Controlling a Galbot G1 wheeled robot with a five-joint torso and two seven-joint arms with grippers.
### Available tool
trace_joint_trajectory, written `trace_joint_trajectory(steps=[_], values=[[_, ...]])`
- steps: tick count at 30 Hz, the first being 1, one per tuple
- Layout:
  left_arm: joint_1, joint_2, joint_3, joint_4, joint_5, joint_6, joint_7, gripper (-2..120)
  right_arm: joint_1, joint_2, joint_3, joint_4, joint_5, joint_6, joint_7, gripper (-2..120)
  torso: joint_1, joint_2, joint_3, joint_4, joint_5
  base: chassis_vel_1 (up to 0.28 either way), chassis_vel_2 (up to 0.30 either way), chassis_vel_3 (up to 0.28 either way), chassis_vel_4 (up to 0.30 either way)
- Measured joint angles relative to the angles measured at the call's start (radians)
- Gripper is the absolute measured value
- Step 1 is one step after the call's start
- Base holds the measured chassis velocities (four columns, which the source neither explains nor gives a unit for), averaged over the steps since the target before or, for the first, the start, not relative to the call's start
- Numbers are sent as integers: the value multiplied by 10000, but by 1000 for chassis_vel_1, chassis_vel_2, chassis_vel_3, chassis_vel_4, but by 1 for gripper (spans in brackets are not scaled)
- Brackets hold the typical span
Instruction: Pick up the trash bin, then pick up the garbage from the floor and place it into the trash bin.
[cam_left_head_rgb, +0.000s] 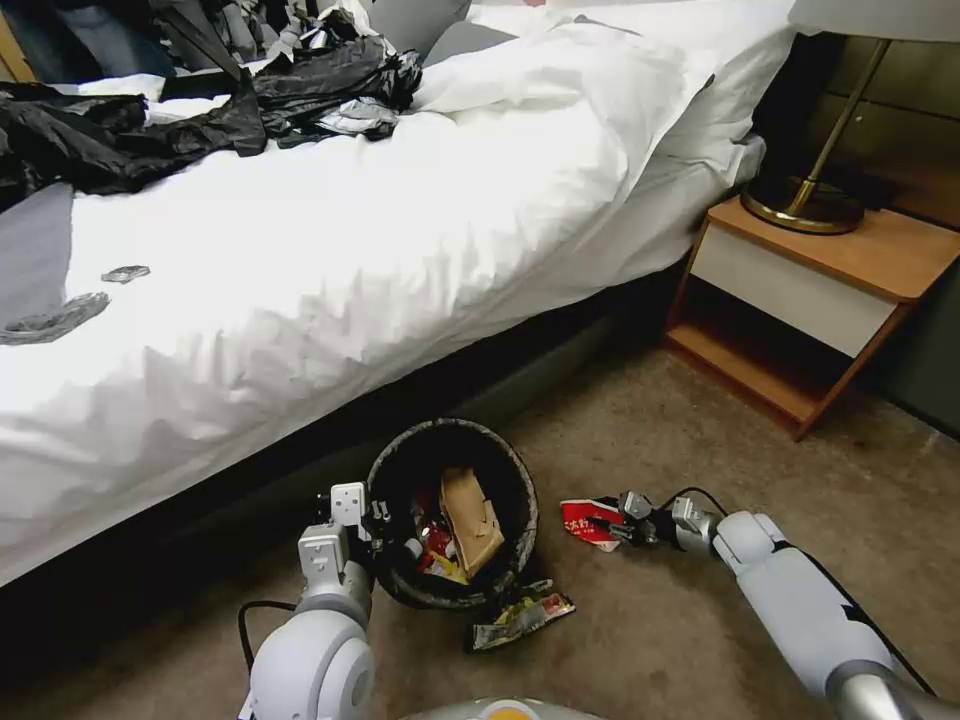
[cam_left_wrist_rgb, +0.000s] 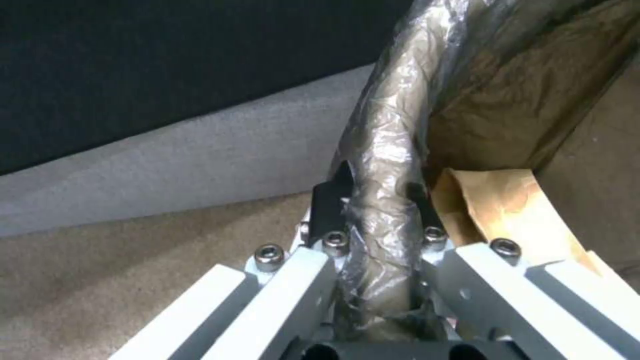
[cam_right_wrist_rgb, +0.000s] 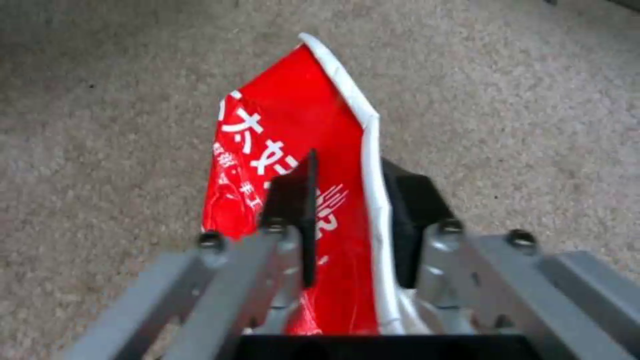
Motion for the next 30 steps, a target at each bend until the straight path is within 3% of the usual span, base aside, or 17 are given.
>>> trace_joint_trajectory(steps=[6, 23, 26, 28, 30], values=[[-21, 6, 9, -5, -2, 2, -1, 0, -180, -93, 2, 205, 363, 1, 131, 0, 0, 0, 2, 0, 7, 0, 0, 0, 0], [-2, 45, 40, -30, 2, 3, 0, 0, -944, -397, -44, 1454, 1534, -96, 352, 0, 1, -3, 4, -2, 6, 0, 0, 0, 0], [5, 75, 32, -50, 1, 2, 1, 0, -1462, -682, 56, 3021, 3168, -197, 500, 0, 1, -2, 4, -6, 0, 0, 0, 0, 0], [3, 79, 33, -50, 0, 2, 3, 0, -1580, -708, 105, 3453, 3577, -200, 549, 0, 1, -3, 4, -4, 0, 0, 0, 0, 0], [-5, 89, 31, -37, -4, 1, 4, 0, -1965, -765, 239, 5035, 4752, -201, 793, 0, 2, -2, 4, 3, 3, 0, 0, 0, 0]])
